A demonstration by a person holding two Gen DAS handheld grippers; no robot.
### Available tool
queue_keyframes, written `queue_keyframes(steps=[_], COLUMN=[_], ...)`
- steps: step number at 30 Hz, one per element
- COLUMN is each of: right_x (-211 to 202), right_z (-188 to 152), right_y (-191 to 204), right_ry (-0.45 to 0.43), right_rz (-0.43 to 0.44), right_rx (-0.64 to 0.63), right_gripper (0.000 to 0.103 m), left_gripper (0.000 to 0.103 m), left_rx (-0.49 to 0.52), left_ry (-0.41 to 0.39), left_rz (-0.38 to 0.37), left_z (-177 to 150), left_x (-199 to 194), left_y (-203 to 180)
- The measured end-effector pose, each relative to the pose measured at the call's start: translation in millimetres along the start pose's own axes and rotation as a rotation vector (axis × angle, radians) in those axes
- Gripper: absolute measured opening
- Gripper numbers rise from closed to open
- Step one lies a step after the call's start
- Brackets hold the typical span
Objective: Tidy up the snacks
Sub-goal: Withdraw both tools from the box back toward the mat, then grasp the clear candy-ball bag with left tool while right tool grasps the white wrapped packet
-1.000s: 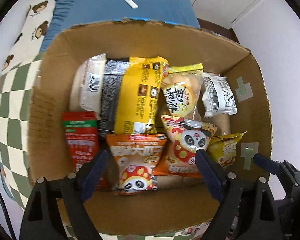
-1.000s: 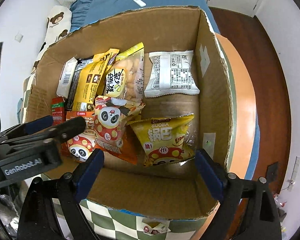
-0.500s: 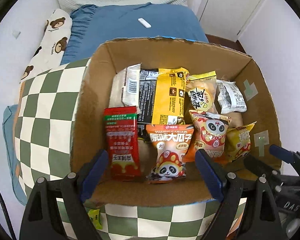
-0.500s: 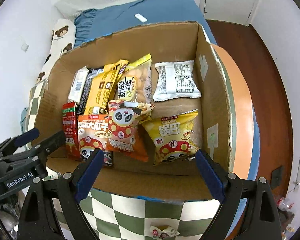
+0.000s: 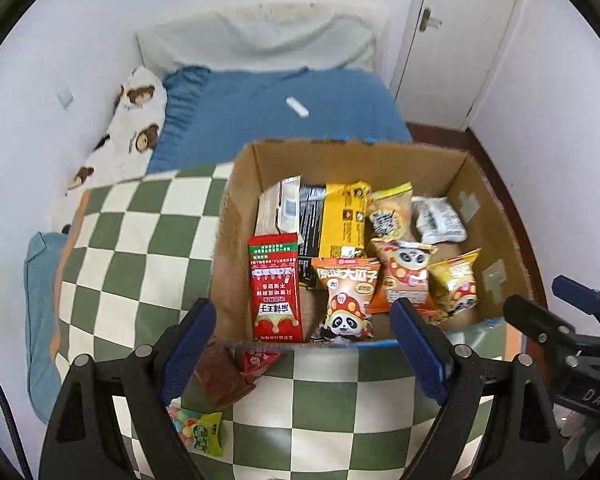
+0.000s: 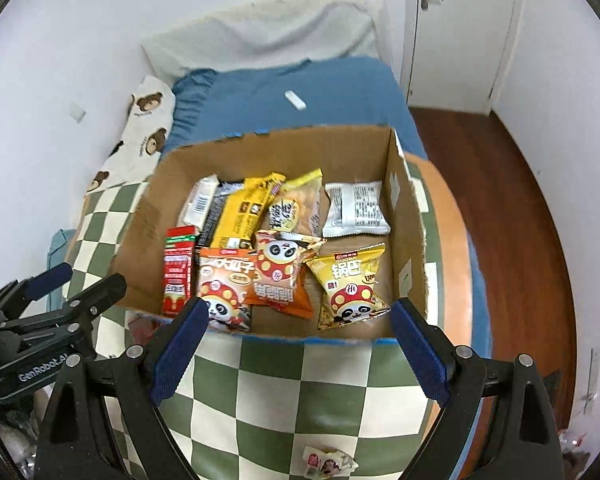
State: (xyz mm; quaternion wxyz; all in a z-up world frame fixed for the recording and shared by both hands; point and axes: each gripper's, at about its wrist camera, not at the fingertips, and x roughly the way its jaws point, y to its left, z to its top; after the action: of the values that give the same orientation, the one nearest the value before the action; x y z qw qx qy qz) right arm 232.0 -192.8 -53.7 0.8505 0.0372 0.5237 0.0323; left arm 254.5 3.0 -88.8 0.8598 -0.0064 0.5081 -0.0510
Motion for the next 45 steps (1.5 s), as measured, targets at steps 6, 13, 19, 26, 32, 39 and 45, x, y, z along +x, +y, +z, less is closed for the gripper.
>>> queue_keyframes(steps=[6, 13, 19, 26, 32, 39, 45], right_x=[-47.1, -98.4, -108.9, -38.1, 34.0, 91.6, 114.1], right_z=[-23.6, -45.6, -59.1, -91.9, -119.7, -135.9, -144.9], right_y=[10.5, 20.3, 20.5, 25.7, 54.2, 91.4, 95.1], right_ry=[-0.108, -0.233, -0.223, -0.025, 0.124, 0.203, 0.24], right_rz=[-0.022, -0.058, 0.013, 0.157, 0.264, 0.267, 0.228], right_rx=[-0.032, -0.044, 0.013, 0.043, 0.065, 0.051, 0.094], right_gripper=[0.094, 0.094, 0.097, 0.081, 0.06, 0.059, 0.059], left_gripper=[0.089, 0.089, 0.089, 0.089, 0.089, 0.089, 0.089], left_rx=[0.015, 0.022, -0.017, -0.104, -0.153, -0.16, -0.118], left_ry=[-0.097, -0.181, -0.167, -0.033, 0.103, 0.305, 0.483], left_rz=[-0.007, 0.0, -0.006, 0.105, 0.246, 0.256, 0.191], left_z=[-15.1, -33.7, -47.1, -86.0, -120.2, -152.8, -171.1], left_x=[-48.2, -90.0, -93.2, -52.3, 1.0, 76.4, 137.9], left_y=[-0.9, -3.1, 8.3, 64.0, 117.8, 146.5, 146.0])
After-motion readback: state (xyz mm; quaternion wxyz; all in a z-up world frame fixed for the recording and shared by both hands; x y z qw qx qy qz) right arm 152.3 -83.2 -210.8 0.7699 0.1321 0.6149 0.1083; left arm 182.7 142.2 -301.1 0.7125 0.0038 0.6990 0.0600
